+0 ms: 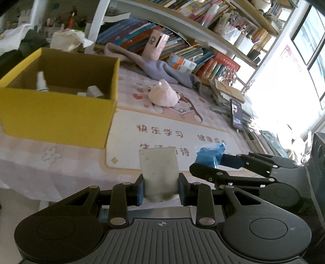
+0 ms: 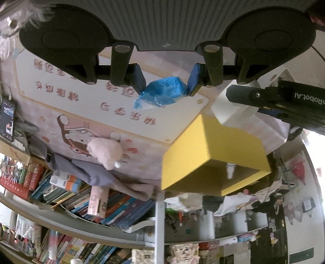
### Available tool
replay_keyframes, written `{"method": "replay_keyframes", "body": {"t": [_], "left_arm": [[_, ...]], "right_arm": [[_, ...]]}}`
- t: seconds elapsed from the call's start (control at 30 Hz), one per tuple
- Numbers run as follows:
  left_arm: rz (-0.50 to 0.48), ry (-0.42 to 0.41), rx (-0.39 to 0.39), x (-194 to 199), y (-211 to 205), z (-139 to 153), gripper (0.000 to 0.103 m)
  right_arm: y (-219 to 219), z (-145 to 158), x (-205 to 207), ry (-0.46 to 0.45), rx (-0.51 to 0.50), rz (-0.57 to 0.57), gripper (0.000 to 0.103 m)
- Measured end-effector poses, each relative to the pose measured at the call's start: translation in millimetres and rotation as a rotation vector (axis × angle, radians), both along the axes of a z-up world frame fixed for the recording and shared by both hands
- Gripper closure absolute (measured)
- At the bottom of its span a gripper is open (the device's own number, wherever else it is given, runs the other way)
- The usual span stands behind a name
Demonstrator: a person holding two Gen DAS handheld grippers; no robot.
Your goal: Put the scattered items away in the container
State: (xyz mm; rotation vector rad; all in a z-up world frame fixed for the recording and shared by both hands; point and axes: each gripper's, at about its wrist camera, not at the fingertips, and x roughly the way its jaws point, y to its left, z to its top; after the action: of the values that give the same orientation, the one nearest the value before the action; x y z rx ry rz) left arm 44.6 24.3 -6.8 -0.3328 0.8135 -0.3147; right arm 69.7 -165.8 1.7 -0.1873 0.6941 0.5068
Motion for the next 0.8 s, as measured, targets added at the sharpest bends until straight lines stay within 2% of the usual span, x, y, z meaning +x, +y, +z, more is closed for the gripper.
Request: {"method": "replay_keyframes", "body": {"t": [0.37,0.8], "left_arm": [[0.073,-0.041,0.003,-45.2,39.4,7.9,0.073],[0.201,-0.062,-0.004,-78.6,74.7,11.7,0.073]], "right_arm": [[46.4,8.4,-34.7,-0.015,0.021,0.101,0.061],[93.4,14.1,-50.0,-0.029,0.006,0.250,0.061]]}}
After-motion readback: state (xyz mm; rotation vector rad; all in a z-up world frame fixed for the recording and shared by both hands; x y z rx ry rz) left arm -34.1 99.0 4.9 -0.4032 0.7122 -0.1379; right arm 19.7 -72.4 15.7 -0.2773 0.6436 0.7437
